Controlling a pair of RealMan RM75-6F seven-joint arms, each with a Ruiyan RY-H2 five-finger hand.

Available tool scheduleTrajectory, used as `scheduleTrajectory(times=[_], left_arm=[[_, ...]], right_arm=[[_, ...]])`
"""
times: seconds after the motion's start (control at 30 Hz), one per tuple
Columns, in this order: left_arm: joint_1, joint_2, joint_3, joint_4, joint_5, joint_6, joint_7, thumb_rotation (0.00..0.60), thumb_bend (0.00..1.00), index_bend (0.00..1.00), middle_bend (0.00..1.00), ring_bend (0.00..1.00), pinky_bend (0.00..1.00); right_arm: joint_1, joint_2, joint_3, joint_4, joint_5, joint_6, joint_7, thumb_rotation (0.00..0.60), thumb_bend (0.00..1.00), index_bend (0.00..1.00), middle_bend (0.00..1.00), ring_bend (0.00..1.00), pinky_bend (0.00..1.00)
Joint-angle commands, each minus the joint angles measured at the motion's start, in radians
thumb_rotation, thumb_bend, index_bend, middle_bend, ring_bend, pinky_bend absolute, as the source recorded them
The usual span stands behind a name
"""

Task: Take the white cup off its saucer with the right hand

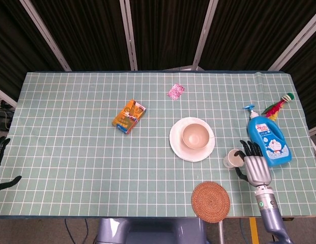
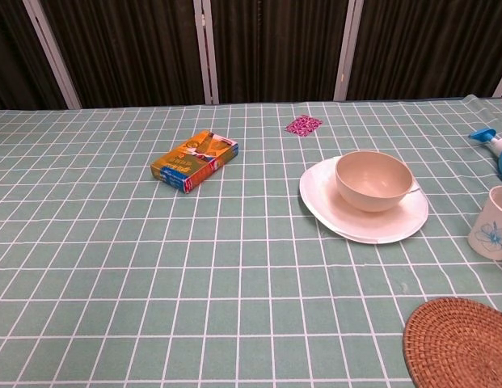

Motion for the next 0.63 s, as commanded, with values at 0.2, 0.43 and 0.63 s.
scheduleTrajectory(times=[0.2,0.43,0.63], left_arm=[[0.001,0.002,-0.001,0.003,-0.001,0.002,-0.008,0.6,0.0,0.0,0.0,0.0,0.0],[-0.001,-0.005,0.002,0.008,-0.002,-0.004,0.009,0.6,0.0,0.0,0.0,0.0,0.0],[-0.002,-0.009,0.005,0.007,0.005,-0.002,0.022,0.6,0.0,0.0,0.0,0.0,0.0]], right_arm=[[-0.048,0.12,-0.02,-0.116,-0.036,0.059,-0.01,0.6,0.19,0.01,0.0,0.0,0.0],[-0.107,0.199,-0.06,-0.135,-0.138,0.154,0.04,0.6,0.18,0.0,0.0,0.0,0.0],[-0.128,0.222,-0.068,-0.127,-0.17,0.18,0.062,0.6,0.18,0.0,0.0,0.0,0.0]])
